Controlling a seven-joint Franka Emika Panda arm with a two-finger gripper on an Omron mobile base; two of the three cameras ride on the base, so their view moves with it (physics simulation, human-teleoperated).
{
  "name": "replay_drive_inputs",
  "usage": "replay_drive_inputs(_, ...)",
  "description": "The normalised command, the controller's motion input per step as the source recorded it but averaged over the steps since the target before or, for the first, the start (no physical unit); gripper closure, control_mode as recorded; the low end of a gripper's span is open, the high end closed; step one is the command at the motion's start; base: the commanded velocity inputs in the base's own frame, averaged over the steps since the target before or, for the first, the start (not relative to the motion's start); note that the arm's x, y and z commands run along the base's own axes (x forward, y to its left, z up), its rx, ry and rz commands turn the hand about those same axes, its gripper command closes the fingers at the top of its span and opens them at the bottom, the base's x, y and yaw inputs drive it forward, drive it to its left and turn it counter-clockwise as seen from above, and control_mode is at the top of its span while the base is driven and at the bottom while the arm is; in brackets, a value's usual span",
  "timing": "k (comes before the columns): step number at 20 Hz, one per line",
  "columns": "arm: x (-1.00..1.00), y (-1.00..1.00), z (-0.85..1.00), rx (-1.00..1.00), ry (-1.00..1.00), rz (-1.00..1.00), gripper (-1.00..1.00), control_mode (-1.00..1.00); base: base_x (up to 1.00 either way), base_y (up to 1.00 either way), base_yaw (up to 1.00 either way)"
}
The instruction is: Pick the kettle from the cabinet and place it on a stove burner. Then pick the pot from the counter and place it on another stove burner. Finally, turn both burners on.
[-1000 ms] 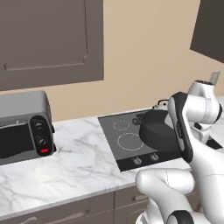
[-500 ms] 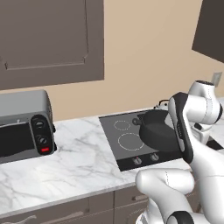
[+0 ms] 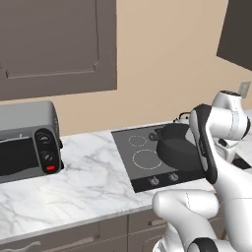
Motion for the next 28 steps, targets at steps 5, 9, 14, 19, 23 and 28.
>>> replay_drive_inputs(5,0.0,0.0,0.0,0.0,0.0,0.0,1.0,1.0,0.18,-0.21,0.02)
replay_drive_inputs(9,0.0,0.0,0.0,0.0,0.0,0.0,1.0,1.0,0.53,-0.11,0.1)
replay_drive_inputs(14,0.0,0.0,0.0,0.0,0.0,0.0,1.0,1.0,0.57,-0.06,0.1)
replay_drive_inputs(19,0.0,0.0,0.0,0.0,0.0,0.0,1.0,1.0,0.68,-0.07,0.12)
replay_drive_inputs(23,0.0,0.0,0.0,0.0,0.0,0.0,1.0,1.0,0.34,-0.03,0.08)
replay_drive_inputs(28,0.03,0.01,0.0,0.0,0.0,0.0,1.0,-1.0,0.08,0.0,0.01)
